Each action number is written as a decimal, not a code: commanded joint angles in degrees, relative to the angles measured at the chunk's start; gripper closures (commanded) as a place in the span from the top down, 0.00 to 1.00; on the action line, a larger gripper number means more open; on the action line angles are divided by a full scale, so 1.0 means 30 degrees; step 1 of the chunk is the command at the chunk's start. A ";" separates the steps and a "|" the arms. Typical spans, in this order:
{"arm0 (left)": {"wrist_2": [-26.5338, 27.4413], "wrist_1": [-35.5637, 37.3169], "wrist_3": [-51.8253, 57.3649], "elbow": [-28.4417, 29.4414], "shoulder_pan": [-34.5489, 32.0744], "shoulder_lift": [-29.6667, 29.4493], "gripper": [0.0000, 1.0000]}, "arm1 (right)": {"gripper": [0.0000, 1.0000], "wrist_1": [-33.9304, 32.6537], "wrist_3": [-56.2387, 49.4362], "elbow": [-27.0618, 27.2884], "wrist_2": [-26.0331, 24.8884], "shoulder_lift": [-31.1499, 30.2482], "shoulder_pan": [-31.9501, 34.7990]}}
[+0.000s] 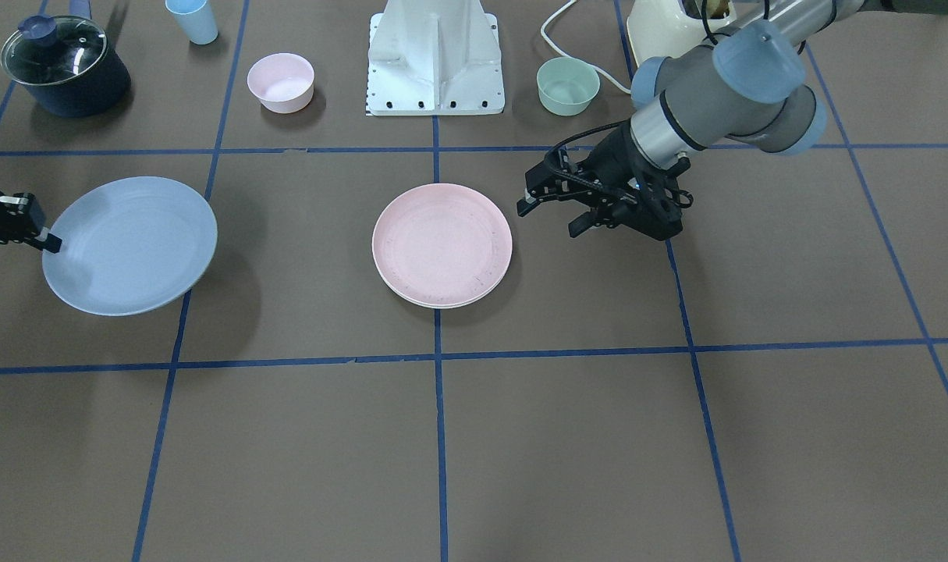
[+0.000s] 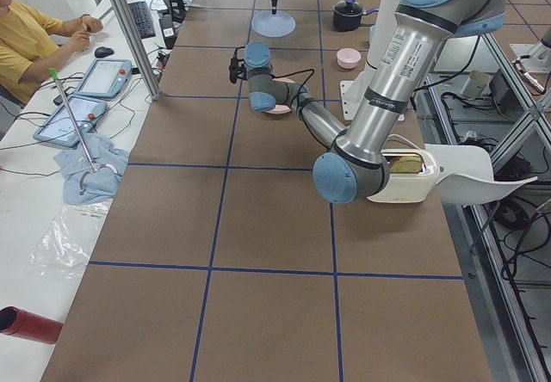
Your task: Stack three plates with pink and blue
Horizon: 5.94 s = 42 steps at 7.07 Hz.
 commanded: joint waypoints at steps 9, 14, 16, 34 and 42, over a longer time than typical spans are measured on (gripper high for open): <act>-0.0726 -0.0180 0.0803 -0.0024 -0.1666 -0.0071 1.00 | 0.00 -0.0197 1.0321 0.0085 -0.8303 0.6993 -1.0458; -0.0726 -0.0209 0.0745 -0.0024 -0.1666 -0.0042 1.00 | 0.00 -0.0109 1.1053 -0.1145 -0.8801 0.8310 -1.0340; -0.0726 -0.0209 0.0744 0.0005 -0.1666 -0.0013 1.00 | 1.00 0.0009 1.1023 -0.1205 -0.8859 0.8107 -1.0311; -0.0315 0.3219 2.1164 0.3636 -1.1217 0.6728 1.00 | 1.00 -1.4171 -1.7359 -0.2378 -0.2152 0.2863 0.7121; -0.0667 0.2955 2.0959 0.3316 -1.1129 0.6872 1.00 | 1.00 -1.3908 -1.7101 -0.2408 -0.2180 0.2921 0.7033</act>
